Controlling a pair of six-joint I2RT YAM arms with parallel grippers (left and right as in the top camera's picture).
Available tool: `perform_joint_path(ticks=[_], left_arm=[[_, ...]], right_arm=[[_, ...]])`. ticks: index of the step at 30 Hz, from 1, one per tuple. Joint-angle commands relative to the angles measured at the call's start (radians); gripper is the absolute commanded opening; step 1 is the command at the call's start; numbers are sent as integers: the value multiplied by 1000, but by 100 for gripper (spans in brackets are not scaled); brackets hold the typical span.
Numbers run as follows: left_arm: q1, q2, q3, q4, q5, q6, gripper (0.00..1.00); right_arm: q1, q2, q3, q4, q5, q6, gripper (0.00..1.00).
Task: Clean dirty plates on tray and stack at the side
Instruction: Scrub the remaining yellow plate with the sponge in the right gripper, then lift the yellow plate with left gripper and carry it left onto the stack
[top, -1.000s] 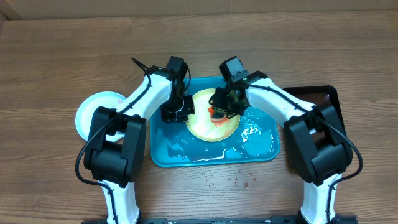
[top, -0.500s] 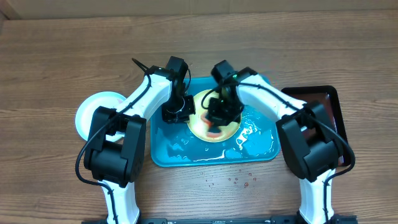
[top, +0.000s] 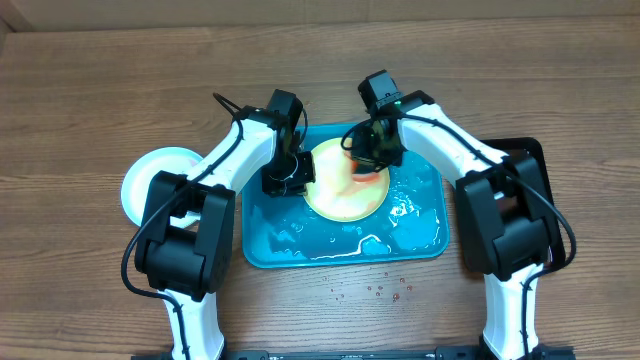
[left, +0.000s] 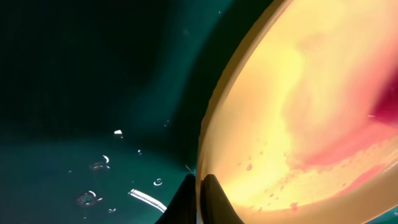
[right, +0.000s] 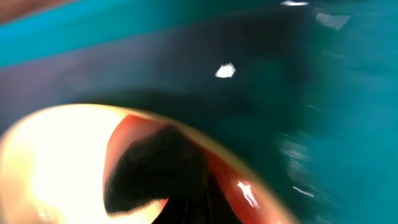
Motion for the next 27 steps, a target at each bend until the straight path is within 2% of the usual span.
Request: perform_joint_path(ticks=[1, 8, 14, 20, 27], left_arm=[[0, -14, -1, -2, -4, 49, 4], [16, -16, 13, 11, -26, 84, 4], [33, -47, 52, 6, -39, 155, 5], [16, -132, 97, -26, -179, 200, 5], [-90, -274, 100, -48, -435, 236, 4]], right_arm=[[60, 80, 12, 30, -231, -21, 4], [101, 59, 13, -117, -314, -97, 4], [-3, -79, 13, -204, -239, -127, 4], [-163, -315, 13, -251, -75, -134, 4], [-353, -558, 14, -248, -50, -176, 4]])
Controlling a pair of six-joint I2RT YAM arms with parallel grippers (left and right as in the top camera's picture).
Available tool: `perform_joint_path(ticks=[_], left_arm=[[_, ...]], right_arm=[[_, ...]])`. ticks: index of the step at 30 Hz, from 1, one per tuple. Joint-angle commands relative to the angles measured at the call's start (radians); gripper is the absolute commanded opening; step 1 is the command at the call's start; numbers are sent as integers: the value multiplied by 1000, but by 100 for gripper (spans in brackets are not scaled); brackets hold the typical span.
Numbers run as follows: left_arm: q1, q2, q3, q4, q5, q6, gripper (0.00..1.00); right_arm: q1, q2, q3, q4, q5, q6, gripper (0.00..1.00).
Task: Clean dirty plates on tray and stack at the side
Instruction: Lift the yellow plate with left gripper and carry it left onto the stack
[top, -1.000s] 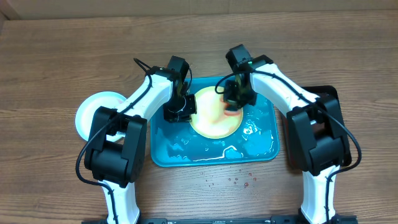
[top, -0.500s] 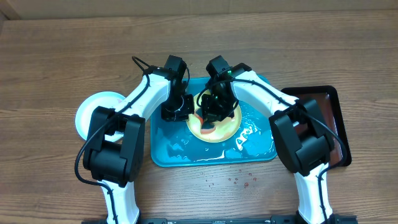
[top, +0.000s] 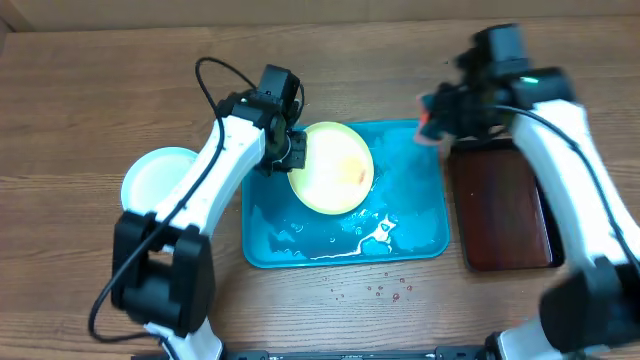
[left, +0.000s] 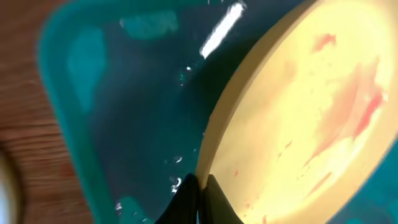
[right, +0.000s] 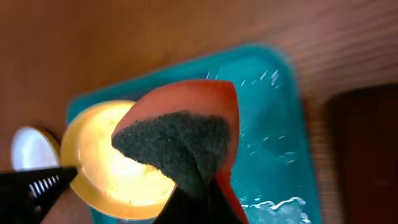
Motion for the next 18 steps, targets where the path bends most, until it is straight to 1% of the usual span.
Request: perform_joint_path(ticks=[1, 5, 6, 9, 11, 12, 15, 18], left_arm=[[-89, -97, 29, -12, -224, 42, 4], [-204, -147, 29, -33, -469, 39, 4], [-241, -153, 29, -45, -552, 27, 4], [-350, -158, 29, -93, -815, -44, 4], [-429, -155, 28, -130, -986, -115, 4], [-464, -155, 28, -143, -1051, -140, 4], [-570, -155, 28, -159, -1221, -206, 4], [-637, -155, 28, -159, -1310, -247, 4]], right_arm=[[-72, -106, 9, 2, 34, -23, 4], [-155, -176, 9, 13, 35, -23, 4], [-173, -186, 9, 15, 34, -23, 4], [-217, -203, 9, 16, 34, -23, 4], [-237, -203, 9, 18, 33, -22, 4], [-242, -203, 9, 19, 33, -22, 4], [-246, -203, 9, 23, 34, -23, 4], [-246, -203, 9, 30, 34, -23, 4]])
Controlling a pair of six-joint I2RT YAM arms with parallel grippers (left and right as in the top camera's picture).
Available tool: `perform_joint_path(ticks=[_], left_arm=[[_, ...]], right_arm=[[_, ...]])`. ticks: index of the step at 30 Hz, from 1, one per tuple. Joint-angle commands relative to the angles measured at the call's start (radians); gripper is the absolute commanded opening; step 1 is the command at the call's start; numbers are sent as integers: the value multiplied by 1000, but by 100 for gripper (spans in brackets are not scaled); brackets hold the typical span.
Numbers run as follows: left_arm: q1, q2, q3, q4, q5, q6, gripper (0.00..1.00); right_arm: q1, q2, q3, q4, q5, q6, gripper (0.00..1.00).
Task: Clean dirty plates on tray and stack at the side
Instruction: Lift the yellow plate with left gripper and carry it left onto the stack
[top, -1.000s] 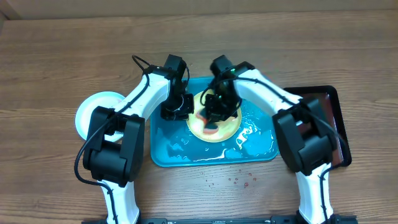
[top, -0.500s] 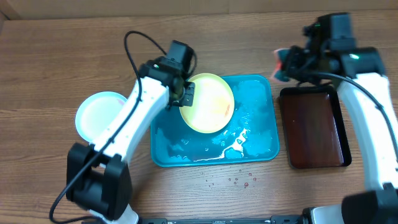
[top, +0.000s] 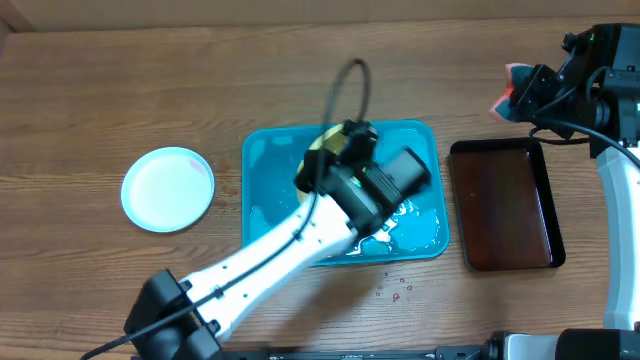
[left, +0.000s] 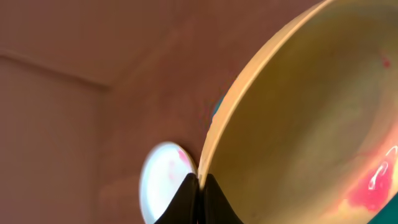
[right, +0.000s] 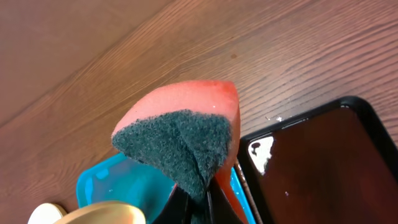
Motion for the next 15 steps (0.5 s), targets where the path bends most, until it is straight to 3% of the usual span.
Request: perform_joint_path(ticks=[1, 11, 15], left_arm=[[-75, -21, 22, 1, -287, -117, 4], [-98, -21, 22, 1, -319, -134, 4], [-83, -21, 21, 1, -249, -140, 4]], right_arm=[[-1, -25, 8, 15, 2, -6, 4], [-1, -25, 8, 27, 3, -6, 4], [-1, -25, 8, 25, 3, -6, 4]])
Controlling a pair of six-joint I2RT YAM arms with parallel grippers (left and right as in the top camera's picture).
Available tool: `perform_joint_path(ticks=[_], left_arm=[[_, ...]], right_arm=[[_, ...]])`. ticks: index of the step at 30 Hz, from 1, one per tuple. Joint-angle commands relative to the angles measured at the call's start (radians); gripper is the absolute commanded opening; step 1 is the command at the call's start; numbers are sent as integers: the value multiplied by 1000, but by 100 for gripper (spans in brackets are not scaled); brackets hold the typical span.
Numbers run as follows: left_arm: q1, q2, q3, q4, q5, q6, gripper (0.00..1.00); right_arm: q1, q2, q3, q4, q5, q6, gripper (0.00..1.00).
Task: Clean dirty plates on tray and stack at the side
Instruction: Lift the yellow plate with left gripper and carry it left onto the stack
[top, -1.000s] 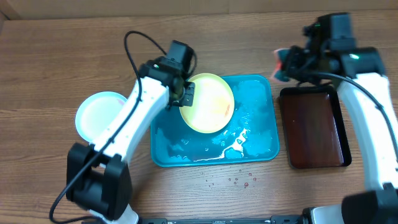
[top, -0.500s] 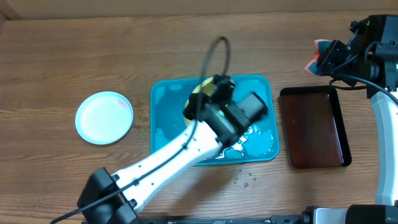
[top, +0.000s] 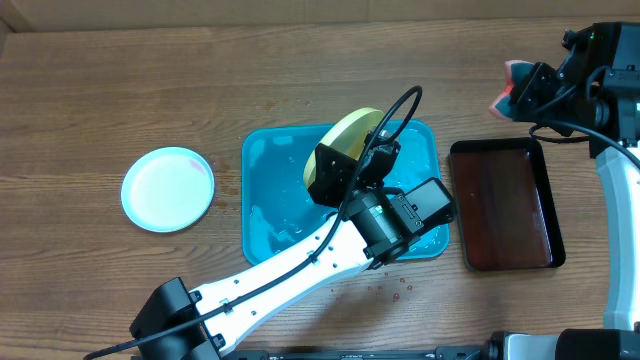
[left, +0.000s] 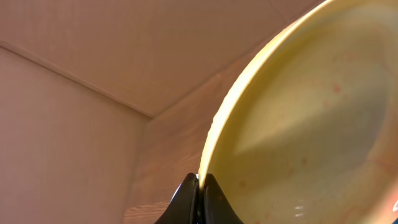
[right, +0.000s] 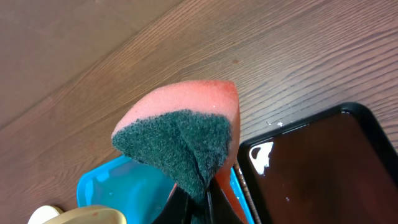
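A yellow plate (top: 345, 150) is held tilted on edge, high above the blue tray (top: 270, 215), with my left gripper (left: 200, 182) shut on its rim. In the left wrist view the plate (left: 298, 124) fills the right side, with faint red specks on it. Raised at the far right, my right gripper (right: 199, 199) is shut on a folded pink sponge (right: 186, 137) with a dark green scrub face. In the overhead view the sponge (top: 507, 90) shows near the black tray's far corner. A clean white plate (top: 168, 188) lies on the table at the left.
The blue tray holds water and foam (top: 420, 240). A black tray (top: 505, 205) sits to its right. Red droplets (top: 385, 290) dot the wood in front of the blue tray. My left arm (top: 300, 265) crosses over the tray's front half.
My left gripper has turned the yellow plate more on edge; its pale face now shows in the overhead view. The right gripper with the sponge has barely moved.
My right gripper pressed the sponge on the yellow plate in the blue tray while my left held its rim. Then the sponge was off the plate, by the tray's right edge. Later it hung at the far right and the plate was lifted; now it stands tilted.
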Motion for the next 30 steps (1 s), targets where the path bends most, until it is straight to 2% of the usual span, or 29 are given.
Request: perform_joint_path(ticks=[1, 6, 11, 22, 30], left_arm=[[28, -21, 20, 2, 51, -54, 4], [139, -21, 20, -76, 378, -169, 4], [369, -25, 20, -137, 678, -199, 5], [991, -37, 17, -41, 1197, 90, 5], [1418, -37, -65, 52, 1458, 176, 4]], right_arm=[[-1, -25, 8, 9, 1, -3, 4], [-1, -25, 8, 0, 1, -3, 4], [-1, -25, 8, -5, 1, -3, 4], [-1, -25, 7, -5, 0, -3, 4], [-1, -21, 5, -20, 1, -3, 4]])
